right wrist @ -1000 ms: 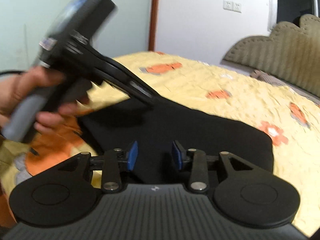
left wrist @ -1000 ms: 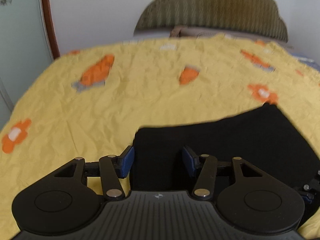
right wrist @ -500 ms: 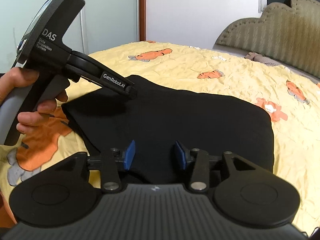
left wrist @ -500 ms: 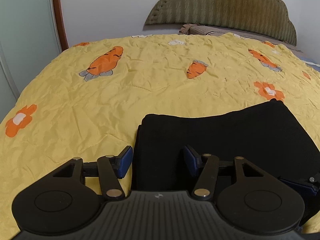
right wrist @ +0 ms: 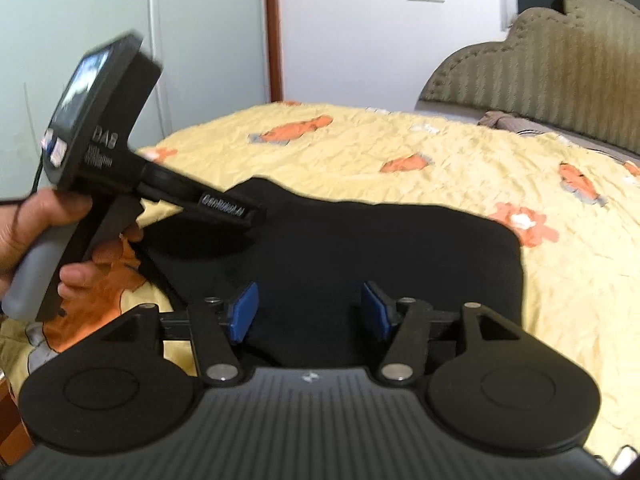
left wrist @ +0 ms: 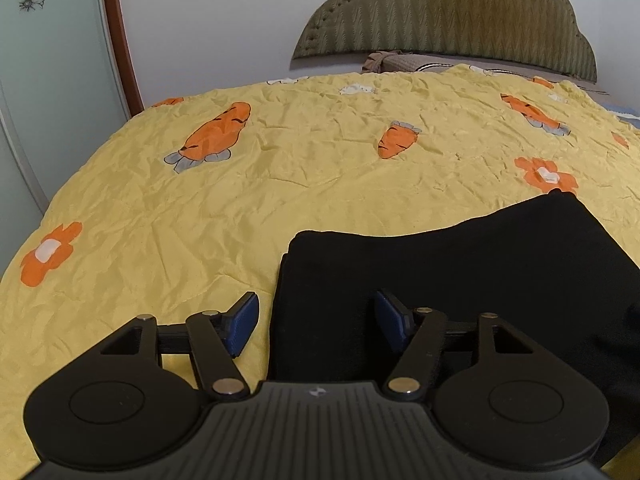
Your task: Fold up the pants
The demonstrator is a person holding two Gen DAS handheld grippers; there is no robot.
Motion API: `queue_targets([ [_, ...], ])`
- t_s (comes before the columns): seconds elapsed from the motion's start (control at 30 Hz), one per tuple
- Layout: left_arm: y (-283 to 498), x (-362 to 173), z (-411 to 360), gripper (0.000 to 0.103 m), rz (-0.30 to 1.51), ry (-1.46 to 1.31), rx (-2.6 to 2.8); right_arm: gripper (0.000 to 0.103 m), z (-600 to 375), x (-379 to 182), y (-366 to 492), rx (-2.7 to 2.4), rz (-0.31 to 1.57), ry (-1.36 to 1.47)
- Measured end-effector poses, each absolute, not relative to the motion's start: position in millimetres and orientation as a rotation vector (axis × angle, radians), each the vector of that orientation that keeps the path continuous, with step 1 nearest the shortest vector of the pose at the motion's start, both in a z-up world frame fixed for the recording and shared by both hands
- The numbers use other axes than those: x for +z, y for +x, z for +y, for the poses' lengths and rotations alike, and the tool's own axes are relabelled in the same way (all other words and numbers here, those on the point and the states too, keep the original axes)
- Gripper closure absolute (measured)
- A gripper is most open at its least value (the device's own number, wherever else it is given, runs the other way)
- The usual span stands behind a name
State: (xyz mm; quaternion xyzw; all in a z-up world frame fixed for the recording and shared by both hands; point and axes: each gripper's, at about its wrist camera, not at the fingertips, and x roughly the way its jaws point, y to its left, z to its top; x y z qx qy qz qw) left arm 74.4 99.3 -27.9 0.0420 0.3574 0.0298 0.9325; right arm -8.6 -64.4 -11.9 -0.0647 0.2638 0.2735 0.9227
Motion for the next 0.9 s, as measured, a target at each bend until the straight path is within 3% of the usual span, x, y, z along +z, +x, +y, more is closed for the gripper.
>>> queue_targets([
  [0.33, 76, -25, 94, 0.039, 0.745, 0.123, 0.077, 0.042, -146, 1, 4, 0.42, 0.553, 0.107],
  [0.73, 67, 13, 48, 0.038, 0.711, 0.141, 0.017, 0.042, -232, -35, 17, 0.415, 0.676, 0.504],
  [0.83, 71, 21, 23, 0.029, 0.72, 0.154, -0.066, 0.042, -239, -49, 23, 0.453, 0.73, 0.64],
  [0.9, 73, 22, 6, 0.029, 0.724, 0.164, -0.118, 0.041, -243, -59, 25, 0.476, 0.76, 0.728],
])
